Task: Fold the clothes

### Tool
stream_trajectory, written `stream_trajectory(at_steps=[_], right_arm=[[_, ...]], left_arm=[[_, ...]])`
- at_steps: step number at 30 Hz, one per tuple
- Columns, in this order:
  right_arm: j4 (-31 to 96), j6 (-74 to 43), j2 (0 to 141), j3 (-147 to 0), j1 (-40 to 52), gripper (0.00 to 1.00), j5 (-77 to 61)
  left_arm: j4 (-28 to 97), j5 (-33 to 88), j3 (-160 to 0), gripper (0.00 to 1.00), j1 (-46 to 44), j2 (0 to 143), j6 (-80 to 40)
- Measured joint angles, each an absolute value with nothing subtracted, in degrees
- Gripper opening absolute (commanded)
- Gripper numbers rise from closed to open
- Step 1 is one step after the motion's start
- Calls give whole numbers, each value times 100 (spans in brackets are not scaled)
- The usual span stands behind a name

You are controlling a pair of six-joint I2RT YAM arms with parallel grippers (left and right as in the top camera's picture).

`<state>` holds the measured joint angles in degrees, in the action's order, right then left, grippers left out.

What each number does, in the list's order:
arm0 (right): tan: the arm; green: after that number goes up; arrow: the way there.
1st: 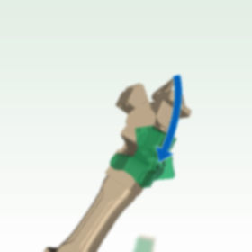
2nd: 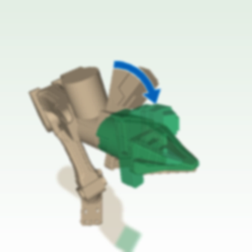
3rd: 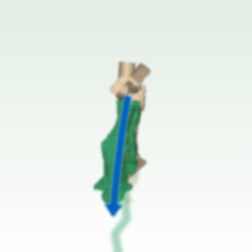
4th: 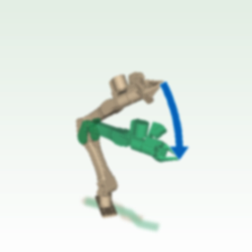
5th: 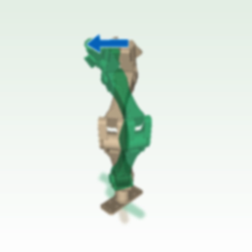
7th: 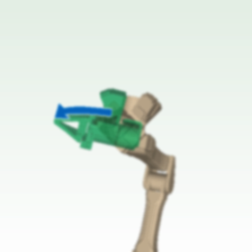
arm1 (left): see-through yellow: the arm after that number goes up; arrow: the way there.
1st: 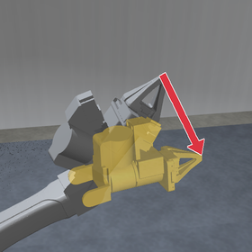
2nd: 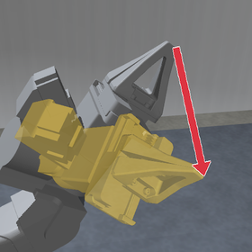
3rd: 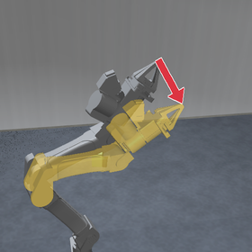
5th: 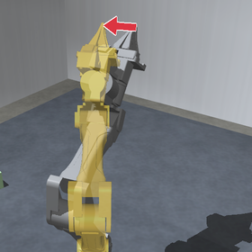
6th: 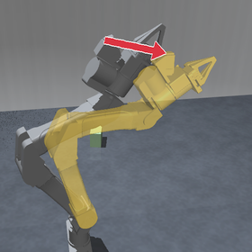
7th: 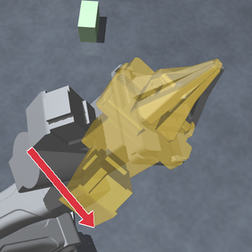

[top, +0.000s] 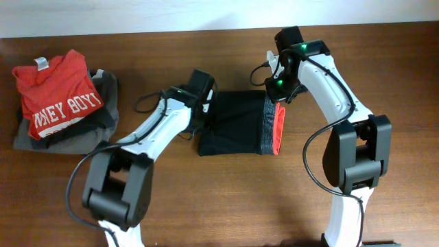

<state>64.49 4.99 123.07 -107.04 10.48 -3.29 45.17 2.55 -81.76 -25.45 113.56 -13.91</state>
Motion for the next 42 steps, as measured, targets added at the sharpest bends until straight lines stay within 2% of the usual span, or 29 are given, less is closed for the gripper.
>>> stream_trajectory(at_steps=[8,11,16,21,27,28,31,42], right_arm=[[6451,495,12309,-10704,1046,6,237],[6471,497,12342,-10704,1041,6,349],[6486,499,12551,-10608,976,6,368],[6484,504,12720,-10409,923,12,370],[6567,499,12731,-10241,919,12,346],[6604,499,12731,-10219,919,13,327],[6700,497,12733,-10138,919,13,169],[6746,495,12733,-9697,1227,13,-582]], left_arm=[[4523,257,-8176,56,-2773,11664,-1391],[4556,252,-8165,47,-2788,11686,-1391],[4617,228,-8165,46,-2790,11686,-1387],[4626,119,-8165,41,-2790,11686,-1387],[4569,-388,-8165,43,-2801,11686,-1457],[4543,-471,-8165,50,-2799,11686,-1459],[4340,-729,-8160,58,-2731,11686,-1529],[3413,-871,-8143,66,-1796,11690,-1610]])
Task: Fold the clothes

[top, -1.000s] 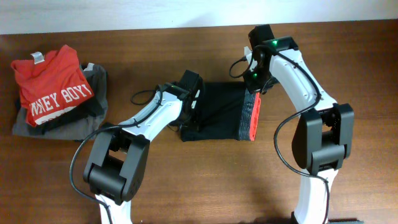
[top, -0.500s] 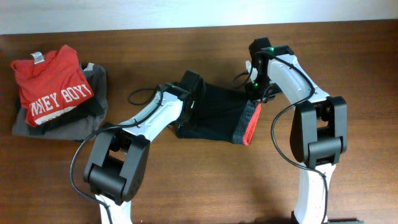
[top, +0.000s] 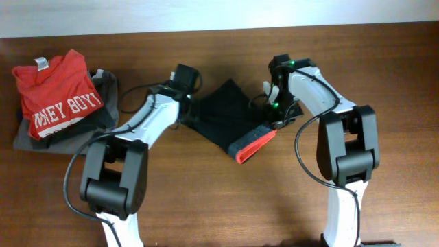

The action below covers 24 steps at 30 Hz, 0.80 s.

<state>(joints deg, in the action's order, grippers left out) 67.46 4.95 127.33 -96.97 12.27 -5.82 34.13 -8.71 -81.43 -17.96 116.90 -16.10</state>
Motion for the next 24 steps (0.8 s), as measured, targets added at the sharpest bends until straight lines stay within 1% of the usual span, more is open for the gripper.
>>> stream_trajectory(at_steps=[4,7,8,11,12,14,15,20,24], right_arm=[[6746,495,12733,-9605,1457,15,-694],[6737,495,12733,-9570,1651,16,-764],[6724,493,12733,-9566,1715,16,-775],[6652,482,12733,-9559,1898,18,-821],[6624,467,12733,-9557,1949,19,-832],[6563,401,12733,-9555,2023,20,-869],[6536,355,12733,-9555,2045,21,-884],[6477,255,12733,-9544,2056,23,-919],[6418,207,12733,-9539,2058,23,-926]], left_arm=[[3404,-703,-8143,67,-1559,11690,-1610],[3559,-427,-8152,71,-1400,11690,-1610],[3656,-318,-8165,73,-1367,11692,-1610],[4080,174,-8289,85,-1260,11697,-1629],[4278,357,-8366,87,-1240,11703,-1636],[4683,683,-8497,87,-1236,11703,-1647],[4912,854,-8569,91,-1236,11703,-1651],[5721,1444,-8908,92,-1236,11716,-1671],[6069,1723,-9017,92,-1236,11716,-1691]])
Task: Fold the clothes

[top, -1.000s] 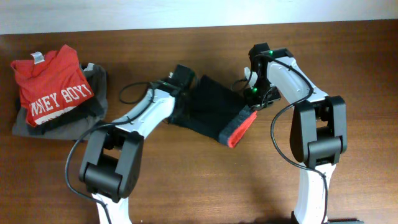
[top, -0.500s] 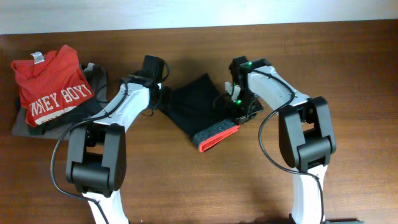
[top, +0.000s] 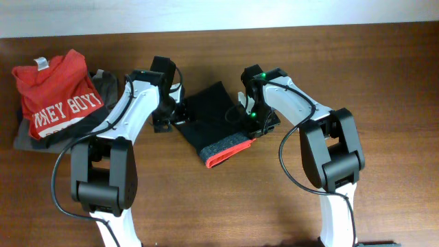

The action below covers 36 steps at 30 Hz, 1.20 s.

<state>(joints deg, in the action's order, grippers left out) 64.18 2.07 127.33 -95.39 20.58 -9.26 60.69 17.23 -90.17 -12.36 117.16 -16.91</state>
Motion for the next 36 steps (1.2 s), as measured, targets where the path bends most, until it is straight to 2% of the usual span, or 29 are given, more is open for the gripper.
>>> stream_trajectory(at_steps=[8,16,27,36], right_arm=[[6246,172,12733,-9537,2058,23,-985],[6224,128,12733,-9537,2058,23,-1004],[6305,121,12733,-9537,2058,23,-1004],[7022,71,12737,-10066,1997,39,-993]], left_arm=[[6219,2056,-8774,93,-1579,11714,-1997],[5376,2233,-8160,93,-2224,11714,-2346],[4473,2189,-7481,93,-2285,11419,-2731],[4268,1892,-7446,96,-1800,11380,-2766]])
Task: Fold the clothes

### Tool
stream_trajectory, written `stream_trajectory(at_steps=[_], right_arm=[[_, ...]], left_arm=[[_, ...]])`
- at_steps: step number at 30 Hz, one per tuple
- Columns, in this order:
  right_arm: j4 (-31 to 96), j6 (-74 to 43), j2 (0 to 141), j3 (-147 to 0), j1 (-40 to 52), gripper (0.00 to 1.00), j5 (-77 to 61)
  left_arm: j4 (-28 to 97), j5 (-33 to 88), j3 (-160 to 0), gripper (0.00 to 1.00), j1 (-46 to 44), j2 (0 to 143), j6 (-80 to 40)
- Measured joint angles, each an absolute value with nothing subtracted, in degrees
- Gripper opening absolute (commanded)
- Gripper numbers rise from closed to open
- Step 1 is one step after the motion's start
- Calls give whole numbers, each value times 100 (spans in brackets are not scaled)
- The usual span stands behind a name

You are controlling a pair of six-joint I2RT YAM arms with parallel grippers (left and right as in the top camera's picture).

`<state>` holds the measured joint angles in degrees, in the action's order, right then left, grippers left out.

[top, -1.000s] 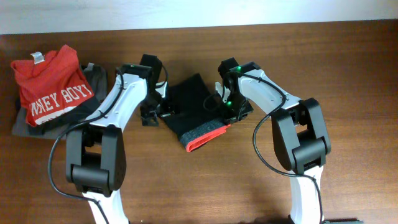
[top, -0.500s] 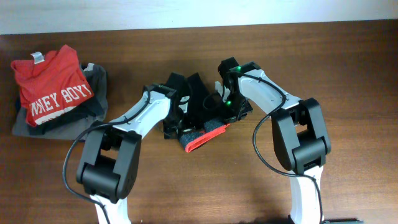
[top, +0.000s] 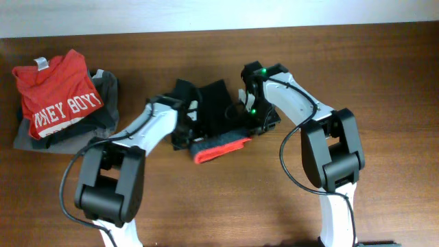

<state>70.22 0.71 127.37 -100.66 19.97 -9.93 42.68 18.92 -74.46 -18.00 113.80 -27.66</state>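
A folded black garment (top: 218, 110) with a red band (top: 221, 149) along its near edge lies at the table's middle. My left gripper (top: 182, 132) is at the garment's left edge, low on the cloth. At the right edge my right gripper (top: 251, 115) presses down. Both look shut on the black fabric, though the fingers are dark against it and hard to make out.
At the far left lies a pile: a folded red shirt with white lettering (top: 58, 96) on top of a grey garment (top: 27, 139). The brown wooden table (top: 384, 82) stretches right and forward. A white wall edge runs along the back.
My left gripper has moved right and nearer, from the garment's far-left corner to its left edge. The red band has swung from slanted to nearly level. The right gripper has barely moved.
At first the black garment lay square at the middle, red band to the right, a gripper at each side. Then it was turned, its red band at the near right. Both grippers were further left after that, and now the band lies along the near edge.
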Motion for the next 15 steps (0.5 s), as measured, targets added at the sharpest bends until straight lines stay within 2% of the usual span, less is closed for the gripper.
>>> stream_trajectory(at_steps=[2,9,15], right_arm=[[7284,71,12748,-10534,1922,45,-976],[7518,43,12746,-11622,1555,49,-950],[7585,40,12746,-11625,1505,52,-1013]], left_arm=[[4209,1846,-7446,97,-1490,11378,-2729],[4073,2233,-7439,99,-340,11378,-2464],[4263,2797,-7391,99,-191,11389,-2349]])
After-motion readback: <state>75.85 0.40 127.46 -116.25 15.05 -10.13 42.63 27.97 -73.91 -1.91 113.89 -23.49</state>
